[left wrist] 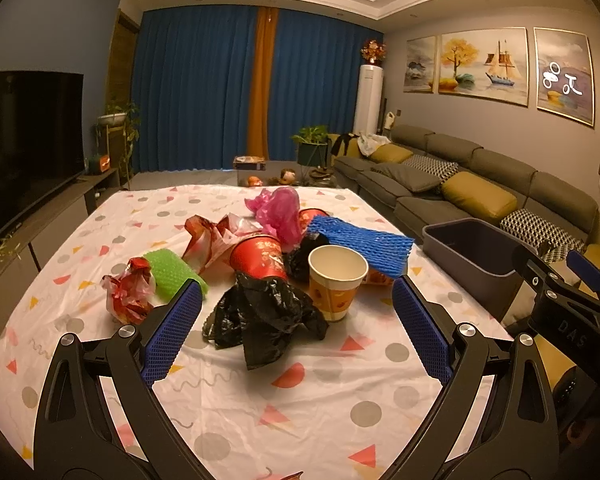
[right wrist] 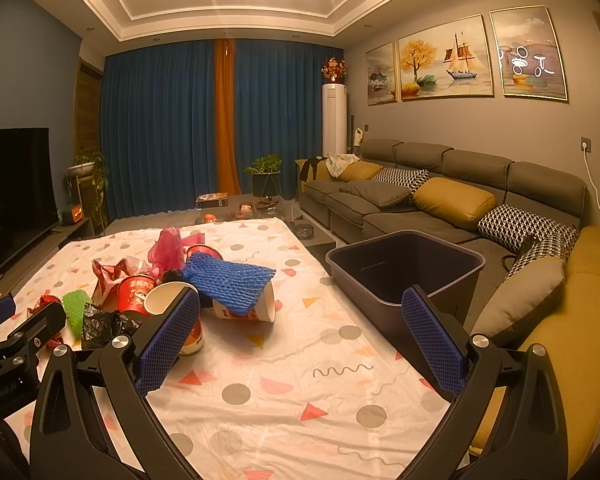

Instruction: Collect trash

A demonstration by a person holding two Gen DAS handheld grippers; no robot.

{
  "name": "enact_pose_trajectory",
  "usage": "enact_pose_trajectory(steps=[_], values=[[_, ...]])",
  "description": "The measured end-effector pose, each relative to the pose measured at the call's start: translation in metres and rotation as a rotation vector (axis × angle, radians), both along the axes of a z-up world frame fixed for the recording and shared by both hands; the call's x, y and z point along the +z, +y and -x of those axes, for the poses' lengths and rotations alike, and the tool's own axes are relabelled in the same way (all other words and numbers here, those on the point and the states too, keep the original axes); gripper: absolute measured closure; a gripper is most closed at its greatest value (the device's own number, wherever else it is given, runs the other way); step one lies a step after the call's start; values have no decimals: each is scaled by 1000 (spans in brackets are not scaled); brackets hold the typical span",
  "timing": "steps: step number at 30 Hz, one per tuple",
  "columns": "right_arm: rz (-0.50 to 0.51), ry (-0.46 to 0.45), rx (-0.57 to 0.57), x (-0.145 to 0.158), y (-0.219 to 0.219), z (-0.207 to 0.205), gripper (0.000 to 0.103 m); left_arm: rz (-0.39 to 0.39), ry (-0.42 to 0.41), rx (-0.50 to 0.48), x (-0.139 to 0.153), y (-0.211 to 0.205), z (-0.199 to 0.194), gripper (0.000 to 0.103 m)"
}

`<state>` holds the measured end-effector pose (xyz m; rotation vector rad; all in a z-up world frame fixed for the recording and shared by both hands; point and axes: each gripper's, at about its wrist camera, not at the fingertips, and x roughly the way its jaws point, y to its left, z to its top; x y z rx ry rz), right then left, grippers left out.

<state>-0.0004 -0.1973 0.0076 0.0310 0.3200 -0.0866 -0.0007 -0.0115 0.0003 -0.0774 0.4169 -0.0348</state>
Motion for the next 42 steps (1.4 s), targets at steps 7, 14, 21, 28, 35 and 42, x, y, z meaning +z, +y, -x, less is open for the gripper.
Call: enact_pose_trajectory(steps=[7,14,21,28,35,42], values=[[-2,0,-2,1,-1,0,5,6,-5,2,1,1,1,9],[-2,1,0,1,-1,0,5,6,-12,-1,1,2,1,9],[-3,4,1,1,-1,1,5,4,-19,-6,1,2,2,9],[-4,4,4,0,-1,1,5,6,-20,-6,0,2,1,9],[-6,6,8,-1,-1,1,5,7,-23,-7,-2,4,2,12],[-18,7,36,-8,2,-3,5,26,-24,9,-15,25,1,25]])
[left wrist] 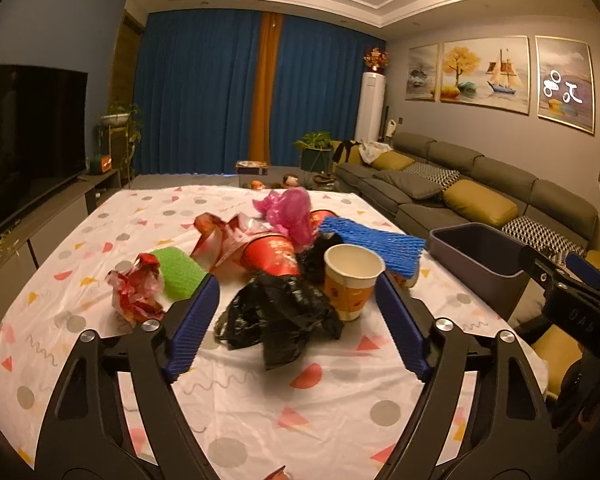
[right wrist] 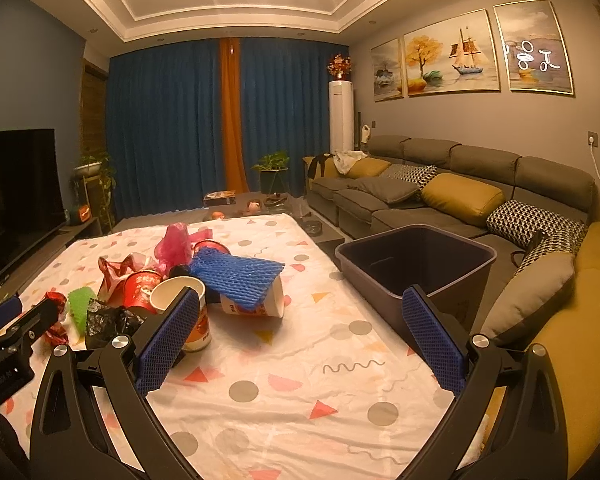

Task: Collect trash
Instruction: 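Grasp the black plastic bag with the left tool while the right tool grasps the white paper cup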

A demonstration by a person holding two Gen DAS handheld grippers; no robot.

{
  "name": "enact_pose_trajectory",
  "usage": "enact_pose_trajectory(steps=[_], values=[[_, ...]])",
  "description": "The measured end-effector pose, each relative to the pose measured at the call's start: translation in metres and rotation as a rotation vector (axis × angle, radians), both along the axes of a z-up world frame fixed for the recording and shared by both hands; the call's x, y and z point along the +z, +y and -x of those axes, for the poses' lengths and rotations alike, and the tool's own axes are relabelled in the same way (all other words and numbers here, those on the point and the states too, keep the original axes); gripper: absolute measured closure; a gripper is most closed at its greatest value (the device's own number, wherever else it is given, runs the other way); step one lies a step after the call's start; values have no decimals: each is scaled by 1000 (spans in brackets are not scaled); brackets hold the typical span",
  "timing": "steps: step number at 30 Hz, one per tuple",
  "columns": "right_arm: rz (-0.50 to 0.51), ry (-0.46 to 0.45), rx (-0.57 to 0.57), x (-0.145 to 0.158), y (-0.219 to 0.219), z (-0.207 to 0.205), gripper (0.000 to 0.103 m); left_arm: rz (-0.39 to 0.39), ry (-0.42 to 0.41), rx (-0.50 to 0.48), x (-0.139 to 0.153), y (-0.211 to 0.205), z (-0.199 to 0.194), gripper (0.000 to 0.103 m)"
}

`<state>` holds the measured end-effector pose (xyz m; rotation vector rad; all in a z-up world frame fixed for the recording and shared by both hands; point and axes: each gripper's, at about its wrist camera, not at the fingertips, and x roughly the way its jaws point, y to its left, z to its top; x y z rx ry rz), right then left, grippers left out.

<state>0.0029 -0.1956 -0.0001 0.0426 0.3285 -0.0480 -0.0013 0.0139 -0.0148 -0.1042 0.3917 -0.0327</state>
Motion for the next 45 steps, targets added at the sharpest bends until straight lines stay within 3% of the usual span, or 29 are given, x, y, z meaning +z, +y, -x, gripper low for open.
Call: enact_pose_trajectory(steps=[6,16,18,20,26,28,36,43,45], values=[[-11,20,64,-12,13,-12,5,33,49,5,-18,23,-10,32],[-3,54,132,-25,29,-32,12,61,146,-55,-42,18,-57,36],[-2,64,138,-28,30,-35,15,59,176,-69,-47,14,-67,43],[-2,74,142,-30,31,-39,23,64,209,-81,-53,12,-75,58],[-12,114,175,-38,38,-54,31,121,266,-118,-68,17,-85,95],[-16,131,195,-40,42,-59,37,142,271,-130,-70,20,-86,101],[-38,175,257,-45,58,-86,76,169,205,-150,-58,27,-74,103],[-103,199,276,-42,64,-111,78,217,77,-127,-22,46,-50,103],[-105,214,280,-44,68,-119,74,237,57,-128,-16,51,-47,103]])
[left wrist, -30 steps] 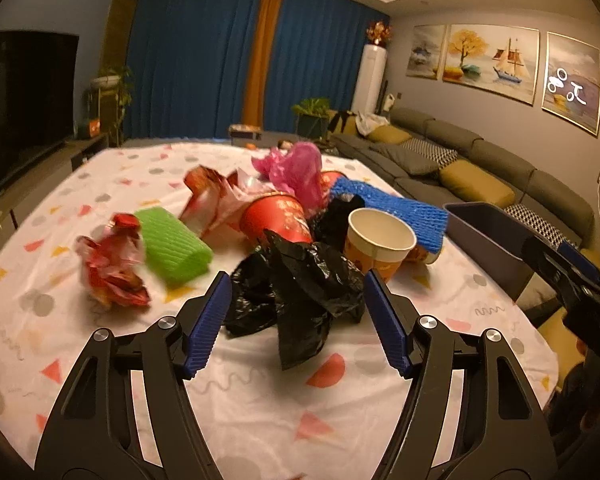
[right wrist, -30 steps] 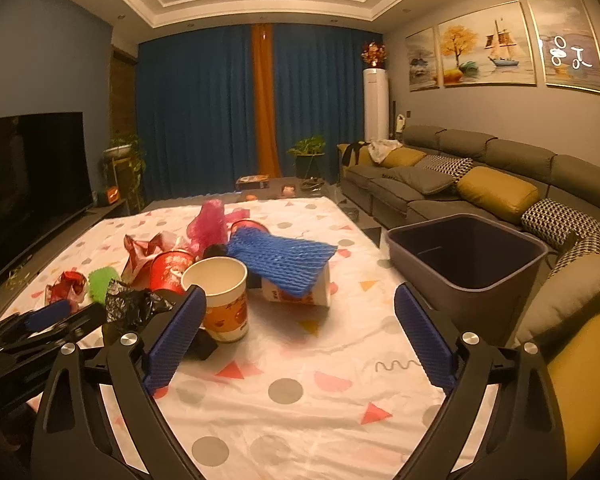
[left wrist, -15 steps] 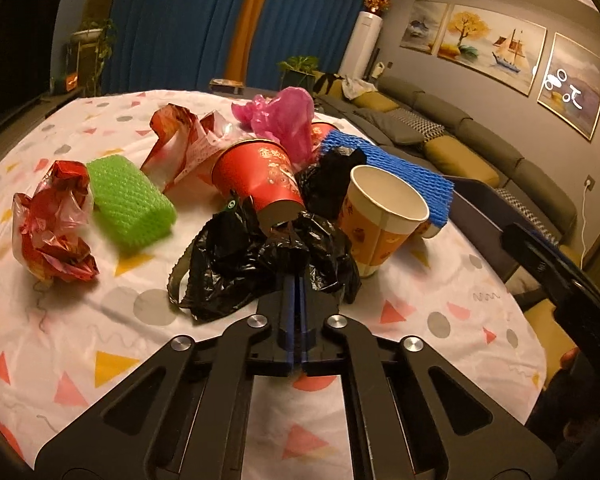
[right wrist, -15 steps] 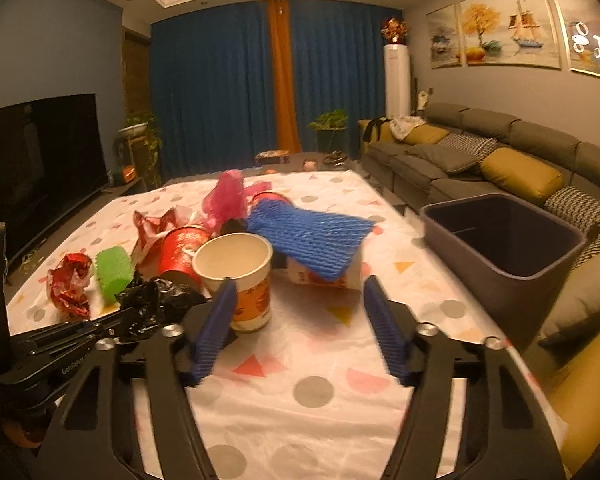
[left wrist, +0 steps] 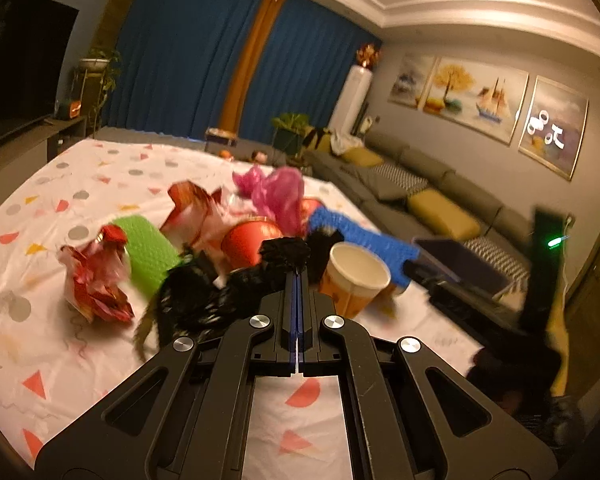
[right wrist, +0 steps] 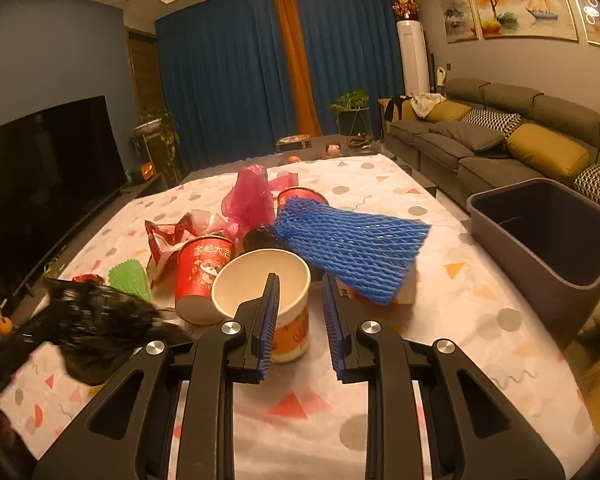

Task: Collect trash
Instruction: 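Grasp the black plastic bag with the left tool while the right tool grasps the white paper cup, then carry bag and cup over the grey bin and open both tools to drop them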

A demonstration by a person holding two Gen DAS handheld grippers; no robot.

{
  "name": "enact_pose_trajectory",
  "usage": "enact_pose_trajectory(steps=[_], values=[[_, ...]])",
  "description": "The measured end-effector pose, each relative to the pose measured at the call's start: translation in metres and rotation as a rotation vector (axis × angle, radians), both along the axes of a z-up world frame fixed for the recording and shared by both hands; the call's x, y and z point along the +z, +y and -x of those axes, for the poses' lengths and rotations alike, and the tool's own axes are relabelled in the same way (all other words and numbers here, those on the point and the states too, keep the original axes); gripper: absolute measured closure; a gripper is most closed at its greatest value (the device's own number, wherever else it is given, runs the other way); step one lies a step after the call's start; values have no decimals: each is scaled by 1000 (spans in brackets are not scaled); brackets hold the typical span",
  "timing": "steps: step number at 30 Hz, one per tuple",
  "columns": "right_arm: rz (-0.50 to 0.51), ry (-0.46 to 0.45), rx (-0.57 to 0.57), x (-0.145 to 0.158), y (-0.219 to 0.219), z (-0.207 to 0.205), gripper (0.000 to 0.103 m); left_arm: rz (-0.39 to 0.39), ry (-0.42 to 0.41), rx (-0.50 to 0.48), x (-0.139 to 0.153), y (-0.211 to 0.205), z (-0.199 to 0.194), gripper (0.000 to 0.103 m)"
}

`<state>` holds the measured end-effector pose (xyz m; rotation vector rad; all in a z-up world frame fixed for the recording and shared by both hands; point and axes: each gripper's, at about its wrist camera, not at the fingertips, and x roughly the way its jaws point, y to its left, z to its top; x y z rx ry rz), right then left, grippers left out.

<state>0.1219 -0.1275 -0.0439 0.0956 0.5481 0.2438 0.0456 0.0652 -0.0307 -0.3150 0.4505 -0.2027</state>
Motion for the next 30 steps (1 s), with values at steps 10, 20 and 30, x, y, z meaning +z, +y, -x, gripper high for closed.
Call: enact_pose_trajectory(steps=[10,20,30], values=[[24,55,0,-13,9,-23,72,18,-59,-7,18,8,2,103],[6,128,40,-28,6,-25,89,-9,-47,-26,11,4,0,103],[14,78,48,-23,-5,10,97,-73,-68,-59,7,-16,23,103]])
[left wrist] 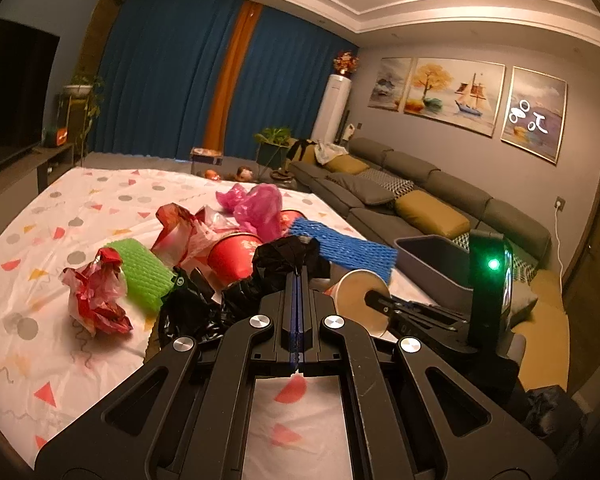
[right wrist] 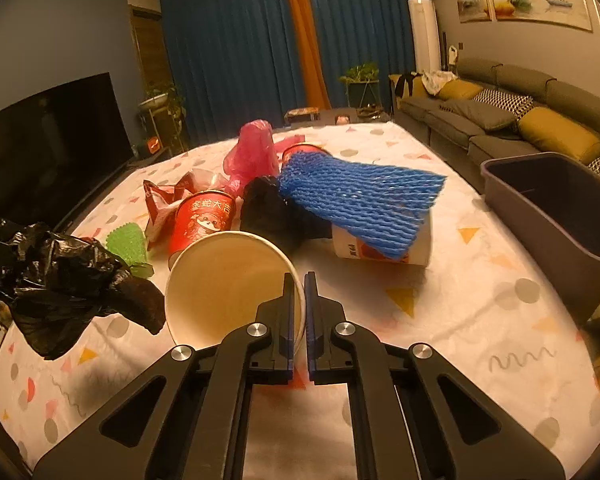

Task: Collect trash
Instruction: 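Carry bag and cup over the grey bin and open both tools to drop them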

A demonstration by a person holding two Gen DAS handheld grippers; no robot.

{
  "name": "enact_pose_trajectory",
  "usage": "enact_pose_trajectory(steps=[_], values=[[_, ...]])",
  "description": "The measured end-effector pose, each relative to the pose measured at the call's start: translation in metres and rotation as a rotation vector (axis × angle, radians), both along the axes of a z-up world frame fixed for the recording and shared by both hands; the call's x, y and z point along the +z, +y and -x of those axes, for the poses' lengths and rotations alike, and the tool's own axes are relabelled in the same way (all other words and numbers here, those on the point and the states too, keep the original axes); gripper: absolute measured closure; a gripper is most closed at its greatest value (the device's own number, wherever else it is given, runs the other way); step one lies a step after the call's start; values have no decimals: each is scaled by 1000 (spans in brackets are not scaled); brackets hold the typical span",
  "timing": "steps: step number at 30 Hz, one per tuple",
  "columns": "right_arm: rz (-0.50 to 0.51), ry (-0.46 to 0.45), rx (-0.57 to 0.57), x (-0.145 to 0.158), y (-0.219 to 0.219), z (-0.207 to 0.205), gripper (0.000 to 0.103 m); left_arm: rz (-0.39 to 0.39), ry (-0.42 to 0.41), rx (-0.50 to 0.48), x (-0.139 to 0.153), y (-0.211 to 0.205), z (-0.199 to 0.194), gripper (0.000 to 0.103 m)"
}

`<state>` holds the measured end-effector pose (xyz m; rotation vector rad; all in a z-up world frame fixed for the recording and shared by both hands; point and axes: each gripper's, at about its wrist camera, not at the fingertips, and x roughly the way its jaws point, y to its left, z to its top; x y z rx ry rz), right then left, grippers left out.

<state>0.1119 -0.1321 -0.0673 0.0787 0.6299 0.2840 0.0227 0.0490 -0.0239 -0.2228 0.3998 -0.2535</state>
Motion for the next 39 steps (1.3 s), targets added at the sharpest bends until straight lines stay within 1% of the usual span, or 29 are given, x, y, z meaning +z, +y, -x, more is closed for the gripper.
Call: enact_pose_trajectory(steps=[5,10,16,20,24,26,30,36,39], values=[[-8,-31,-18,8,-11,17,97,-2,-15,-18,3,-9,9,103],[0,-61,-33,16,-25,35,97,-25,-23,-57,2,-27,14,103],[-5,-80,-76,20,-48,47,97,-29,-23,-102,5,-46,7,103],[-23,-121,-122,31,-69,57,97,-19,-28,-147,13,-62,-6,103],[-27,-181,-201,46,-103,62,97,-14,-54,-219,28,-95,-26,103],[-32,-213,-262,55,-127,62,97,-7,-63,-255,35,-113,-37,103],[-25,-276,-383,68,-173,61,97,-16,-97,-337,47,-165,-64,103],[0,-318,-501,71,-220,52,97,-17,-123,-433,45,-236,-104,103],[8,-324,-548,70,-239,43,97,-15,-105,-477,37,-263,-125,103]])
